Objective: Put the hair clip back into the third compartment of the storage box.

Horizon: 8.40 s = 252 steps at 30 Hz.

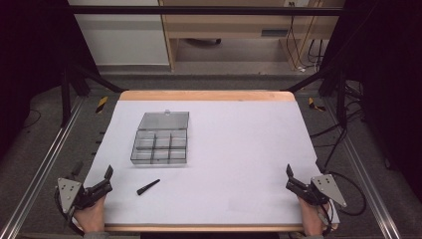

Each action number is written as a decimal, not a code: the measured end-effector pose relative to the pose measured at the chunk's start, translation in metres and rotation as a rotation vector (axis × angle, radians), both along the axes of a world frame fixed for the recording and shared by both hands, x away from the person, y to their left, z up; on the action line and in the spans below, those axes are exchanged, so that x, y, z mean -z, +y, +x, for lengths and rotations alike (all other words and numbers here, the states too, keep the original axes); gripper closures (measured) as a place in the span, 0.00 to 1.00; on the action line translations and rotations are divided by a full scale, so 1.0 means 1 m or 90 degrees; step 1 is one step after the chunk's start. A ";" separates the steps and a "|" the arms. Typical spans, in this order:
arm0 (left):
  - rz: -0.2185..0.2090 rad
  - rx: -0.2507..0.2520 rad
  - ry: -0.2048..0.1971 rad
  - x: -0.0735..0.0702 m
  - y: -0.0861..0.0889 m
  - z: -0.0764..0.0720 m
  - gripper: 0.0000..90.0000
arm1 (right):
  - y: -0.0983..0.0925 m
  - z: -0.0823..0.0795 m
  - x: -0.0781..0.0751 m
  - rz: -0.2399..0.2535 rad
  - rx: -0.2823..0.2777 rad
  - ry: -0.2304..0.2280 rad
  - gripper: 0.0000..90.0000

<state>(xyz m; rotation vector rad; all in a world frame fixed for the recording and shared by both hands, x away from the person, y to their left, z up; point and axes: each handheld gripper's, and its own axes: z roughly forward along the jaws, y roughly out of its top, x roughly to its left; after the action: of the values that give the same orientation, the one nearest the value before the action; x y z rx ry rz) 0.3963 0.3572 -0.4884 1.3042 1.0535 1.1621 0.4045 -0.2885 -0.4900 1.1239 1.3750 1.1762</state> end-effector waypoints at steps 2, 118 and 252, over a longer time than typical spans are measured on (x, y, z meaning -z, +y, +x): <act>0.001 0.000 0.001 0.000 0.000 0.000 0.05 | 0.000 0.000 0.000 -0.001 0.000 0.002 0.05; 0.336 0.368 0.817 -0.053 -0.123 0.082 0.78 | 0.007 0.001 0.000 -0.043 0.009 0.011 0.06; 0.172 0.331 0.542 -0.080 -0.149 0.160 0.87 | 0.012 0.004 0.000 -0.069 0.021 0.027 0.06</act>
<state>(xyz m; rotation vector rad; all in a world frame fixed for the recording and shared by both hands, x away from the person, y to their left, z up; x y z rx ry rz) 0.5564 0.2082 -0.4083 2.2216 1.0423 0.3331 0.4083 -0.2768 -0.4896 1.0946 1.4302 1.0473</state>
